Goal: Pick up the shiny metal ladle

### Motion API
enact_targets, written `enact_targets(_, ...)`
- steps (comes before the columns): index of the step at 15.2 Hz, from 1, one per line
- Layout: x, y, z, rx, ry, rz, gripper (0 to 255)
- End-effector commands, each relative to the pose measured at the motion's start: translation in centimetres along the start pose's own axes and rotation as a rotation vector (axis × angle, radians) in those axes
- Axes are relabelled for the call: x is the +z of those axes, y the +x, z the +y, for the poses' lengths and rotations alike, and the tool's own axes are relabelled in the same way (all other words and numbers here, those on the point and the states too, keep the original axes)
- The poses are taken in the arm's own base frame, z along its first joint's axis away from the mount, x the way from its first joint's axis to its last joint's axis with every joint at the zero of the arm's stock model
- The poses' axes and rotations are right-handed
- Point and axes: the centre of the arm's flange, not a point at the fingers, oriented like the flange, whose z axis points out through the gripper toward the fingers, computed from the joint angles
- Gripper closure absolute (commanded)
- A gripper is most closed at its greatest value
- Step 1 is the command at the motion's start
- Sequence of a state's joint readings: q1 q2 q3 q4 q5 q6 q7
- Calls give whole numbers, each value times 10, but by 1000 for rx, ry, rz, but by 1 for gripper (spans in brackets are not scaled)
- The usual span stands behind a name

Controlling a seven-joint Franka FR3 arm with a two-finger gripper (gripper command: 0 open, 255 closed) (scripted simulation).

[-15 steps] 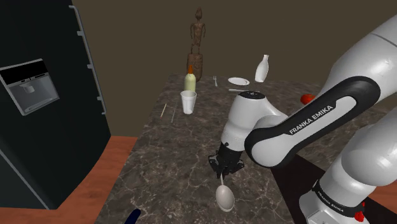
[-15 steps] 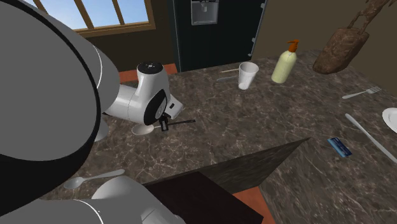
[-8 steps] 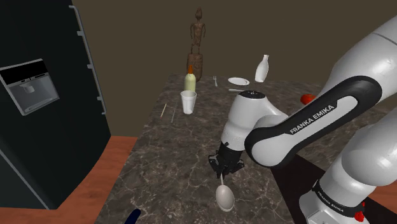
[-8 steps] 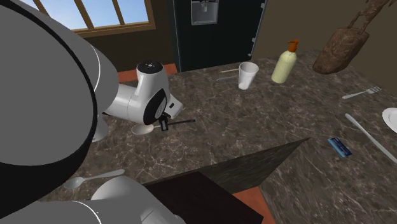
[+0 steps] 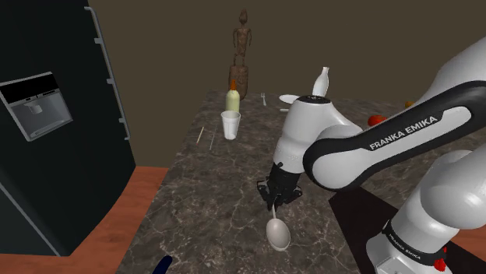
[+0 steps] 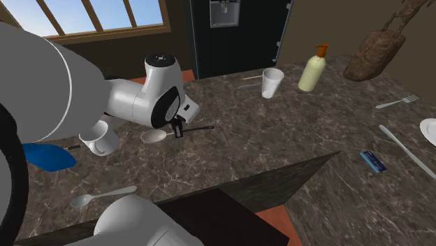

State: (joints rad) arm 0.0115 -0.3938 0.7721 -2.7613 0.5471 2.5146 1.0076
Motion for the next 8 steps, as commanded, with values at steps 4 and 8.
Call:
enact_targets(4, -27, 0, -4, 0, -1, 0, 255)
enact_targets(8, -39, -1, -5, 0, 0, 0, 255)
